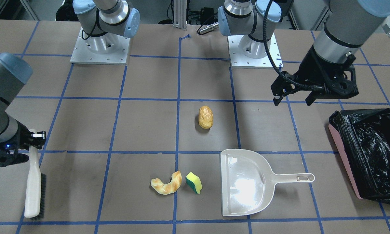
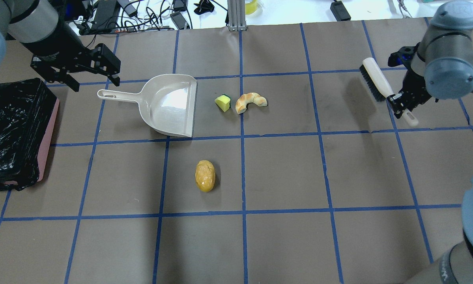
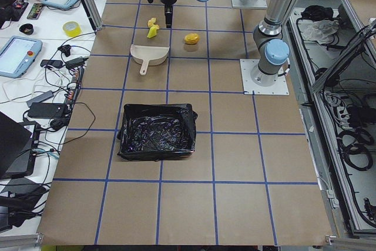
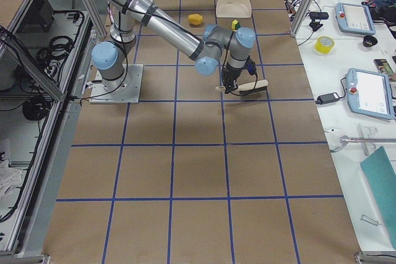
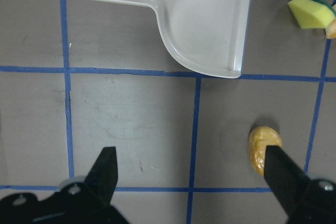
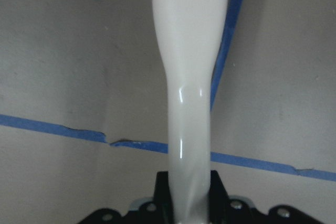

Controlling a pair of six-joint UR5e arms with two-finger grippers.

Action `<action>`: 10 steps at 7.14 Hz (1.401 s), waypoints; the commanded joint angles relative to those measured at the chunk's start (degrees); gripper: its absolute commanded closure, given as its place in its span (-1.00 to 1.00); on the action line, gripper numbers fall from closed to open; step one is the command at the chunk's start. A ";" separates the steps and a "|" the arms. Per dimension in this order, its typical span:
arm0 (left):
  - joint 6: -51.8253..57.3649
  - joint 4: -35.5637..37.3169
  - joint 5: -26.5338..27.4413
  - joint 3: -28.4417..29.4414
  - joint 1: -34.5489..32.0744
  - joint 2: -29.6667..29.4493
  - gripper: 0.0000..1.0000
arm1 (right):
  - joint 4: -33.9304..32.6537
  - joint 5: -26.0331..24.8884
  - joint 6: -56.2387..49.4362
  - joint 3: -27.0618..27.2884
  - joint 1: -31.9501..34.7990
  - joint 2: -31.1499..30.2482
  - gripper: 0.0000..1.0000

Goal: Sweep and dump trash into bin
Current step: 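Carry the brush toward the sponge and bread while the left gripper positions the dustpan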

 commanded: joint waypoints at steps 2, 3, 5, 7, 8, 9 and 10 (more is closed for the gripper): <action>8.67 4.42 0.45 -0.05 6.39 -3.14 -1.00 | 3.72 0.56 19.66 -5.81 13.71 3.73 1.00; 10.52 6.36 1.50 -0.05 7.17 -5.07 -1.00 | 3.72 1.26 27.82 -8.44 18.80 6.10 1.00; 15.98 7.35 2.48 -0.05 14.45 -7.80 -1.00 | 5.12 4.06 37.09 -14.24 26.21 10.59 1.00; 18.94 10.59 -3.44 0.39 14.21 -11.66 -1.00 | 4.95 6.97 45.37 -15.32 31.75 12.97 1.00; 26.20 12.95 -6.46 0.91 14.04 -13.51 -0.98 | 4.95 10.03 49.66 -15.32 33.52 13.50 1.00; 35.75 15.24 -6.49 1.00 13.69 -15.09 -0.98 | 5.04 10.93 51.18 -15.32 34.66 13.94 1.00; 46.55 16.56 -6.40 1.09 12.99 -16.50 -0.99 | 4.78 15.81 54.68 -15.85 36.68 14.90 1.00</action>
